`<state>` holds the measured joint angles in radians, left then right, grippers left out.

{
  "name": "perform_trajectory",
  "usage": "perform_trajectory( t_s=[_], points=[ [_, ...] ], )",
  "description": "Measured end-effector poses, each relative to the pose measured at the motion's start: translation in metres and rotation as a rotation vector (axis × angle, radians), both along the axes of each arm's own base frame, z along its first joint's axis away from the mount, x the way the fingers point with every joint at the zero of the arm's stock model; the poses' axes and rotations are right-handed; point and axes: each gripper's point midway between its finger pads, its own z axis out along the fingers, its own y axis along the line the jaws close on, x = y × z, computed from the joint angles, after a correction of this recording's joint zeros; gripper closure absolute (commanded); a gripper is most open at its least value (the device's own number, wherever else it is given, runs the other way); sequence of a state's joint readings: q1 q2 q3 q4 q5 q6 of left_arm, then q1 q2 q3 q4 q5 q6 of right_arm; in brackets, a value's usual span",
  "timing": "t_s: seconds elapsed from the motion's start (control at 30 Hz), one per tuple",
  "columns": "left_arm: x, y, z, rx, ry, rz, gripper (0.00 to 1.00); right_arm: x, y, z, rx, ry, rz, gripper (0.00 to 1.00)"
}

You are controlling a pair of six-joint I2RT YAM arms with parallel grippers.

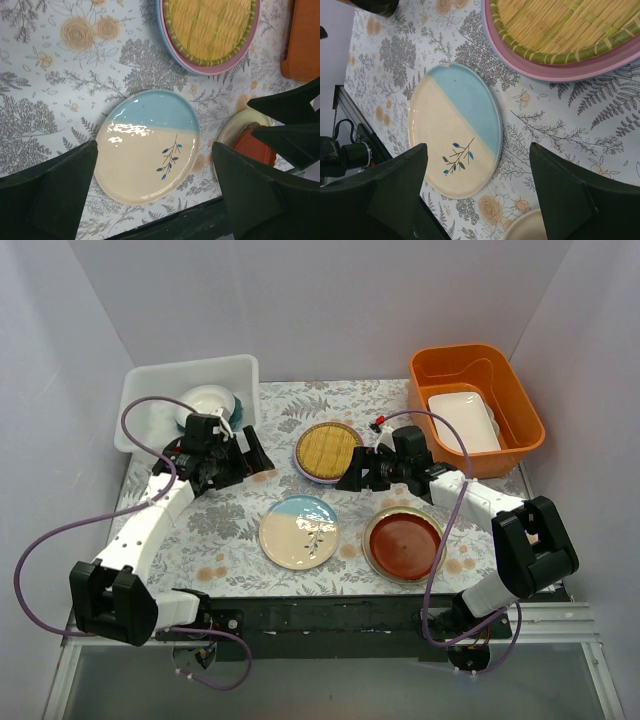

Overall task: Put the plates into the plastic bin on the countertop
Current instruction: Pick up the plate at the center of the board.

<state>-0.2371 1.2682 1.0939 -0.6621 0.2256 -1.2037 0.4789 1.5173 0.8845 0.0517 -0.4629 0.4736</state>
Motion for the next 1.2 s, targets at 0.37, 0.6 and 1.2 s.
perform_trajectory(
  t_s=[0.37, 0.6, 1.2],
  points=[
    [-0.055, 0.003, -0.054, -0.043, 0.123, 0.019, 0.02, -0.007, 0.003, -0.016, 0.002, 0.049, 0.03, 0.17],
    [-0.075, 0.001, -0.085, -0.084, 0.191, 0.039, 0.02, -0.009, 0.009, -0.023, 0.007, 0.066, 0.05, 0.26],
    [-0.086, -0.002, -0.107, -0.067, 0.238, 0.08, 0.02, -0.022, 0.023, -0.06, -0.045, 0.16, 0.126, 0.43]
  ],
)
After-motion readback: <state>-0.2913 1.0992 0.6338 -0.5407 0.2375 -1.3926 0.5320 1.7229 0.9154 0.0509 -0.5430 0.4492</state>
